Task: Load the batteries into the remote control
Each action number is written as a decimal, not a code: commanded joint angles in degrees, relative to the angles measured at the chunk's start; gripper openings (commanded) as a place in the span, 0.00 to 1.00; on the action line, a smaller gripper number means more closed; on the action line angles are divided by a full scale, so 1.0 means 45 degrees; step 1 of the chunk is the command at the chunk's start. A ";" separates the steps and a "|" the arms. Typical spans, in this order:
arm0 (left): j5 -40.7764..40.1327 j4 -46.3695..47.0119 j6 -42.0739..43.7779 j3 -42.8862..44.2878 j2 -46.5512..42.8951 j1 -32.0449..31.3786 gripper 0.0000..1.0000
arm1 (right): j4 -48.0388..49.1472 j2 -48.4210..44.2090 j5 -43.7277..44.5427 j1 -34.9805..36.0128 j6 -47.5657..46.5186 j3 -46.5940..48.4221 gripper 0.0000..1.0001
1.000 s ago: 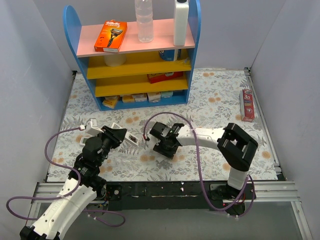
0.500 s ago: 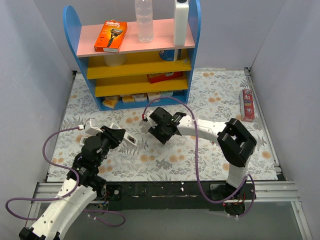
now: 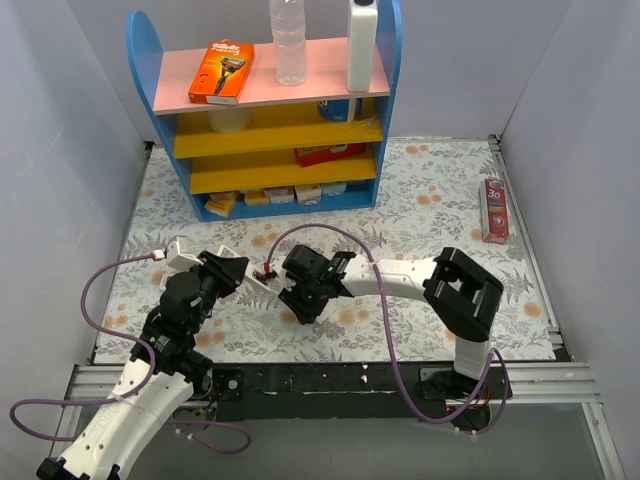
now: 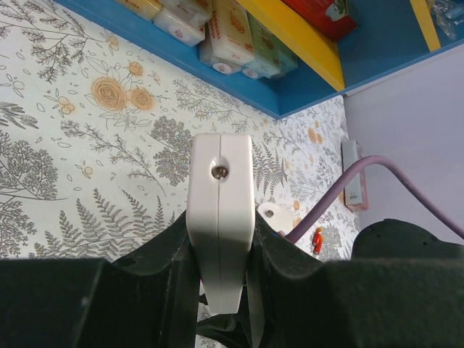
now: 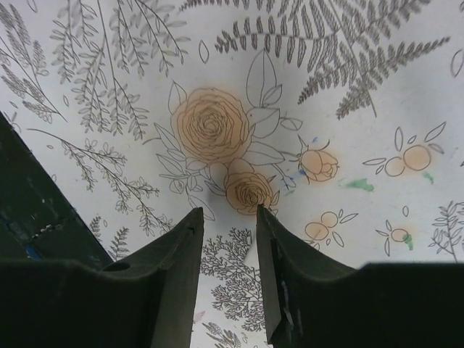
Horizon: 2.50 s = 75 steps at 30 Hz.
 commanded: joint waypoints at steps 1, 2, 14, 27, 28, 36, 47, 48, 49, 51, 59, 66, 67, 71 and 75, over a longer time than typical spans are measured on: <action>0.0065 0.0122 0.0025 0.0406 0.0110 0.0034 0.00 | 0.0113 0.0093 -0.0261 -0.0014 0.0272 -0.0625 0.42; 0.0124 0.0200 0.0006 0.0387 0.0129 0.0015 0.00 | 0.0074 0.0015 -0.0241 -0.0014 0.0233 -0.0763 0.42; 0.0300 0.0571 0.0045 0.0367 0.0598 0.0034 0.00 | -0.2015 -0.1741 0.1222 -0.0053 -0.0099 -0.2834 0.42; 0.0808 0.1118 -0.0131 0.0152 0.1027 0.0034 0.01 | -0.2603 -0.3812 0.1812 -0.1245 0.0624 -0.3226 0.44; 0.0846 0.1157 -0.0131 0.0133 0.1047 0.0034 0.01 | -0.2602 -0.4142 0.1772 -0.1225 0.0624 -0.3148 0.47; 0.1431 0.1860 -0.0287 -0.0277 0.1204 0.0034 0.01 | -0.4086 -0.4419 0.2592 -0.1810 -0.0799 -0.2679 0.62; 0.1998 0.2075 -0.0287 -0.0395 0.1184 0.0034 0.02 | -0.3540 -0.2936 0.1732 -0.2182 -0.3946 -0.2074 0.65; 0.2019 0.2075 -0.0248 -0.0375 0.1204 0.0015 0.02 | -0.3520 -0.2799 0.1732 -0.2182 -0.4024 -0.2015 0.65; 0.2019 0.2056 -0.0248 -0.0356 0.1223 0.0034 0.02 | -0.3539 -0.2527 0.1751 -0.2182 -0.4122 -0.1879 0.64; 0.2019 0.2076 -0.0209 -0.0336 0.1243 0.0034 0.02 | -0.3520 -0.2311 0.1732 -0.2182 -0.4278 -0.1761 0.63; 0.2038 0.2154 -0.0209 -0.0395 0.1243 0.0034 0.02 | -0.3988 -0.1411 0.1751 -0.2183 -0.4494 -0.1487 0.56; 0.2077 0.2192 -0.0248 -0.0473 0.1282 0.0015 0.02 | -0.3989 -0.1237 0.1732 -0.2202 -0.4572 -0.1858 0.51; 0.2116 0.2251 -0.0267 -0.0492 0.1301 0.0034 0.02 | -0.3970 -0.1177 0.1732 -0.2202 -0.4572 -0.1858 0.50; 0.2175 0.2251 -0.0248 -0.0454 0.1340 0.0034 0.02 | -0.3911 -0.0962 0.1751 -0.2182 -0.4513 -0.1878 0.46; 0.2175 0.2271 -0.0306 -0.0512 0.1282 0.0034 0.02 | -0.4028 -0.0884 0.1732 -0.2182 -0.4435 -0.1995 0.42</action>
